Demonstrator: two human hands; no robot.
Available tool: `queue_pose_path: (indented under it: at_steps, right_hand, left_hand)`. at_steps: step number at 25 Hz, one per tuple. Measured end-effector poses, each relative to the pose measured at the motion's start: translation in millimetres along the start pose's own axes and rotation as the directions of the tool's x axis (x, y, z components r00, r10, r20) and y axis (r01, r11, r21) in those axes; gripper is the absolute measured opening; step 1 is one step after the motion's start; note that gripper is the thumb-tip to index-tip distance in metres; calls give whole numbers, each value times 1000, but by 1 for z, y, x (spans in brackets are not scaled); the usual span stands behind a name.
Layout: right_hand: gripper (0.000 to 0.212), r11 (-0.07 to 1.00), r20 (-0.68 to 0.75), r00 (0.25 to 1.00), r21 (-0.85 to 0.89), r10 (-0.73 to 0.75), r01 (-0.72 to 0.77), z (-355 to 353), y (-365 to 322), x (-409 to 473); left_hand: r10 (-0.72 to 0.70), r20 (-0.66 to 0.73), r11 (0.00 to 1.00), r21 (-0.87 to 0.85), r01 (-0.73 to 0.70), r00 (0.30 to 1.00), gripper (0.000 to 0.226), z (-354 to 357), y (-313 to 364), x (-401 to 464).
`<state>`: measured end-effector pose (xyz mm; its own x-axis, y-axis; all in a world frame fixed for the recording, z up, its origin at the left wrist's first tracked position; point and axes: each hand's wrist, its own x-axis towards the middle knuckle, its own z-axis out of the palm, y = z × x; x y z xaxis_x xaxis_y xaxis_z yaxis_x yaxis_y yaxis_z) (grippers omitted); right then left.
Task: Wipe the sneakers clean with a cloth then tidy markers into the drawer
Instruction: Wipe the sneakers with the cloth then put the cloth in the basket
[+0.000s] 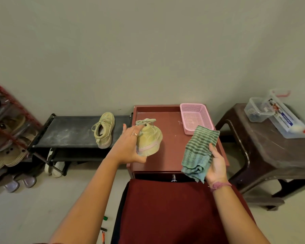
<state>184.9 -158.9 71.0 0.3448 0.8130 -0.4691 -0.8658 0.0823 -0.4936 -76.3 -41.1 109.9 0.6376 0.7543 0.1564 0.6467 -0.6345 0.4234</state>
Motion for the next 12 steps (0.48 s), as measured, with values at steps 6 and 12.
queue_pose_path:
  at_steps: [6, 12]
  right_hand:
    - [35, 1000, 9, 1000, -16, -13, 14, -10, -9, -16]
    - [33, 988, 55, 998, -156, 5, 3, -15, -11, -20]
  left_hand:
    - [42, 137, 997, -62, -34, 990, 105, 19, 35, -1]
    - [74, 285, 995, -90, -50, 956, 107, 29, 49, 5]
